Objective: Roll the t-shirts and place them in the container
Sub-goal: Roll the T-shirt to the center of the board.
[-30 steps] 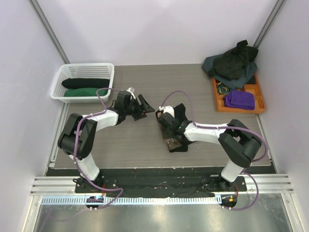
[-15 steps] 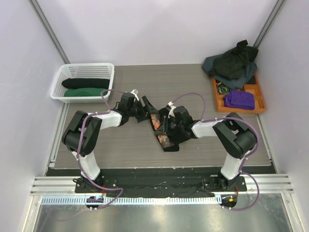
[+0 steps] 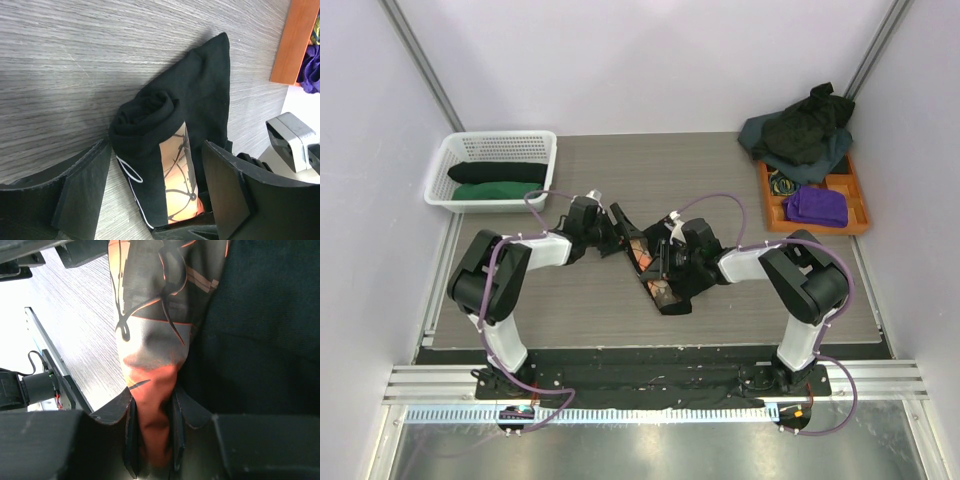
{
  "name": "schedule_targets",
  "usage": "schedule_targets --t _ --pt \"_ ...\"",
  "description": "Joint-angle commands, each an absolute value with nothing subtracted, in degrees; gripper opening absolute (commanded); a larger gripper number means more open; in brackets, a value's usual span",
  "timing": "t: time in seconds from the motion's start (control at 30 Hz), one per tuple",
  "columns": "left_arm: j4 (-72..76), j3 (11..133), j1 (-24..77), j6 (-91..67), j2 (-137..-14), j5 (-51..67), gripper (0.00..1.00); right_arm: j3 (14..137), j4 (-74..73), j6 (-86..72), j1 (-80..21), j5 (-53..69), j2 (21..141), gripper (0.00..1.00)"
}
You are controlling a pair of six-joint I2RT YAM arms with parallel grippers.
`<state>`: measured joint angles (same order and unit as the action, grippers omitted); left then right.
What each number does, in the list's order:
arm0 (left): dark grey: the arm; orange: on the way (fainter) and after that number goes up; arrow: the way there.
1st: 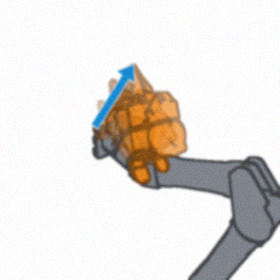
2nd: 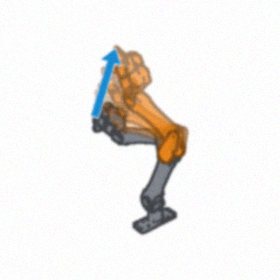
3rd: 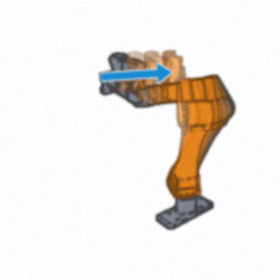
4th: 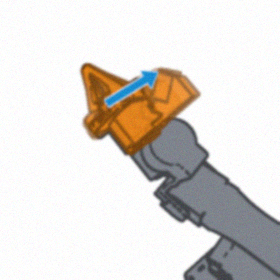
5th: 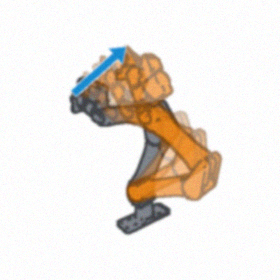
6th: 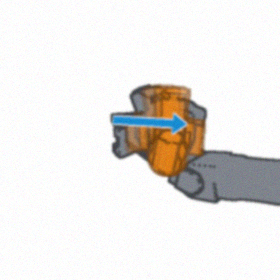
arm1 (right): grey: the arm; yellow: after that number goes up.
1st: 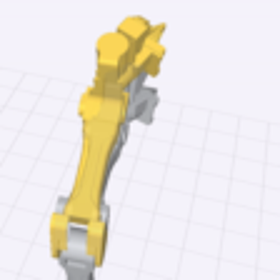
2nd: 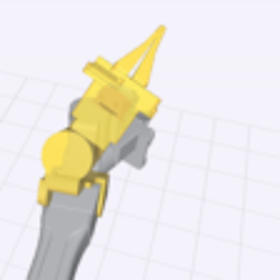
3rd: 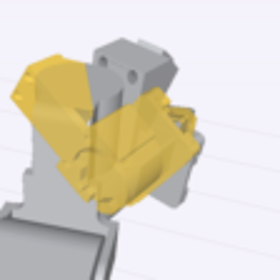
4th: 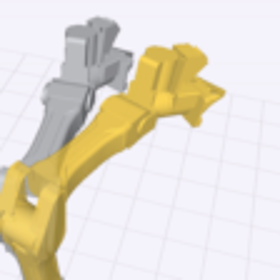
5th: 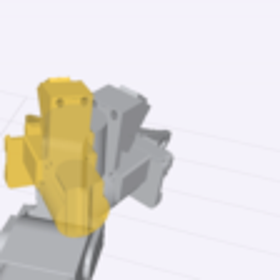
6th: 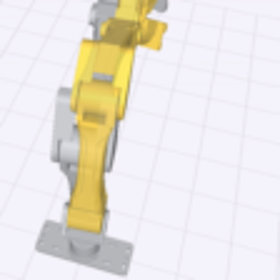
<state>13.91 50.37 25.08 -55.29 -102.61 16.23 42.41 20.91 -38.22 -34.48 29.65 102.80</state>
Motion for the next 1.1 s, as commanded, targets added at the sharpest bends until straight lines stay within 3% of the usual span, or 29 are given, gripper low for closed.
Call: schedule_targets --t 0.0,0.1,0.13,0.2,0.23,0.33,0.4,0.5,0.57,0.7,1.07 --pt "15.2 51.1 25.4 -56.5 -104.7 14.2 0.75 40.6 14.9 -37.8 -34.7 30.1 104.9 0.01" --pt "16.0 52.6 25.5 -56.9 -107.0 13.6 0.63 40.6 15.0 -37.8 -34.8 30.6 104.9 0.01" --pt "17.0 52.6 25.4 -57.0 -107.7 12.8 0.51 40.5 15.0 -37.8 -34.8 30.7 104.8 0.01" --pt "18.1 52.0 25.5 -57.0 -107.8 11.2 0.38 40.5 15.0 -37.6 -34.8 30.9 104.6 0.01" --pt "21.2 50.7 25.4 -57.0 -107.5 9.9 0.23 40.5 14.9 -37.6 -34.8 31.0 104.4 0.01" --pt "27.5 48.7 25.3 -57.5 -107.3 9.3 0.06 40.7 14.7 -37.4 -34.8 31.9 104.3 0.02" --pt "28.3 48.4 25.3 -57.3 -107.3 9.4 0.01 40.8 14.1 -37.2 -34.8 32.3 104.2 0.05" --pt "29.4 47.8 25.4 -56.8 -107.2 9.1 0.00 40.9 12.7 -36.4 -34.7 32.1 103.0 0.21" --pt "30.0 46.9 25.3 -56.5 -107.1 8.4 0.00 40.9 10.9 -35.9 -34.7 32.0 101.5 0.36" --pt "31.5 45.3 25.4 -56.0 -105.4 7.1 0.00 39.7 7.5 -35.5 -34.8 31.2 96.8 0.51" --pt "30.1 45.6 25.7 -55.0 -103.3 7.1 0.00 37.1 -9.3 -33.0 -39.6 16.8 82.0 0.61"
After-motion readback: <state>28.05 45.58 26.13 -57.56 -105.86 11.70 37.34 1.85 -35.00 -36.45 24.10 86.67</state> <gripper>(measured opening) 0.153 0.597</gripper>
